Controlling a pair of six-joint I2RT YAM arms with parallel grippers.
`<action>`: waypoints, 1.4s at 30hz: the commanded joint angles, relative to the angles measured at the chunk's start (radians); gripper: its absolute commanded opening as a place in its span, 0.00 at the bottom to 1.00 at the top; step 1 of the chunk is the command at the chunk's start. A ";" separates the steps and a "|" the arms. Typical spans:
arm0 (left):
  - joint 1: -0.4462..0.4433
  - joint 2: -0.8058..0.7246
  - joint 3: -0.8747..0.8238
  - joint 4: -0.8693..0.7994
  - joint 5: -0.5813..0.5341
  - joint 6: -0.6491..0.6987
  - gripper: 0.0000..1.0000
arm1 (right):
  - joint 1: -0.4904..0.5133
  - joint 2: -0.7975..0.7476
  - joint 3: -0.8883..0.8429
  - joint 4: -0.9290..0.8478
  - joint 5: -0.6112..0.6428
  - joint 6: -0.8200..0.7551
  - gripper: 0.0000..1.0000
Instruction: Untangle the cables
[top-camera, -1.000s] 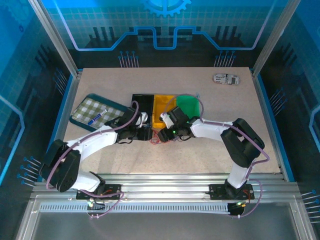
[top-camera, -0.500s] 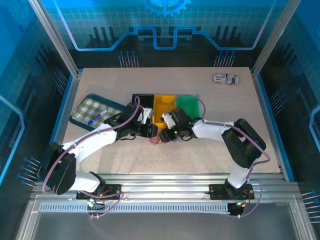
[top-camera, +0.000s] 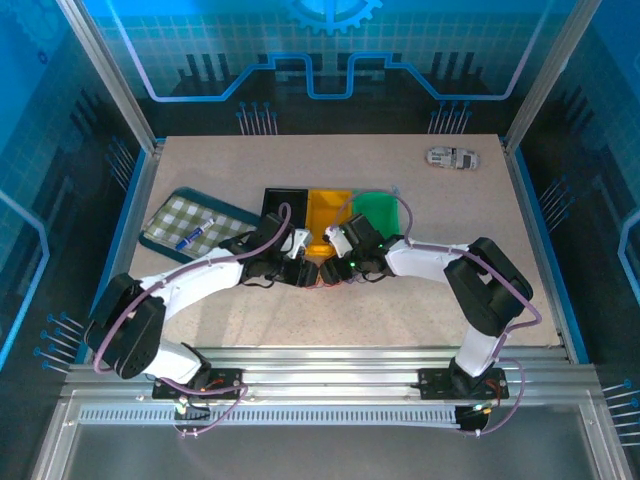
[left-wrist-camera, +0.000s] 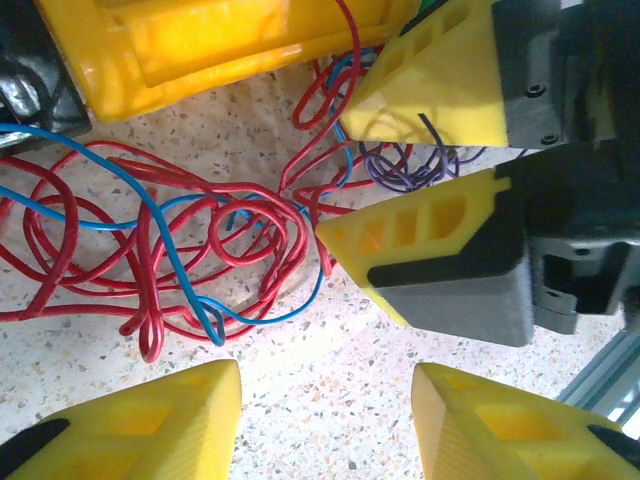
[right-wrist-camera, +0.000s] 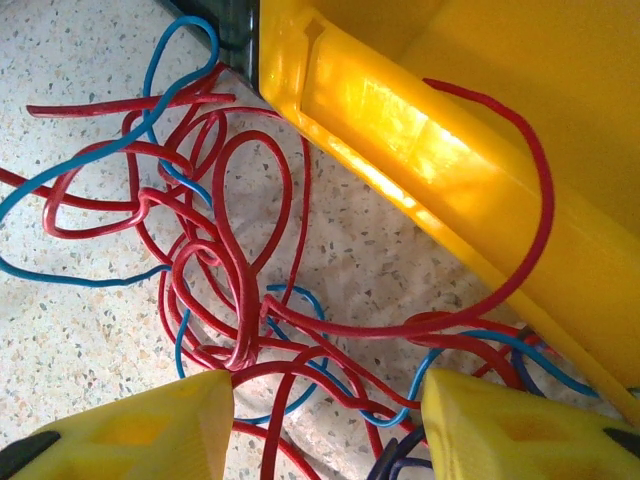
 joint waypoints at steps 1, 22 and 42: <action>0.000 0.024 -0.019 0.010 -0.025 0.007 0.46 | -0.019 -0.008 -0.028 -0.062 0.010 0.018 0.53; 0.014 0.143 0.028 0.101 -0.154 -0.021 0.42 | -0.023 -0.032 -0.054 -0.053 0.005 0.021 0.53; 0.010 0.268 0.148 0.126 -0.125 -0.042 0.29 | -0.023 -0.039 -0.068 -0.044 0.000 0.021 0.52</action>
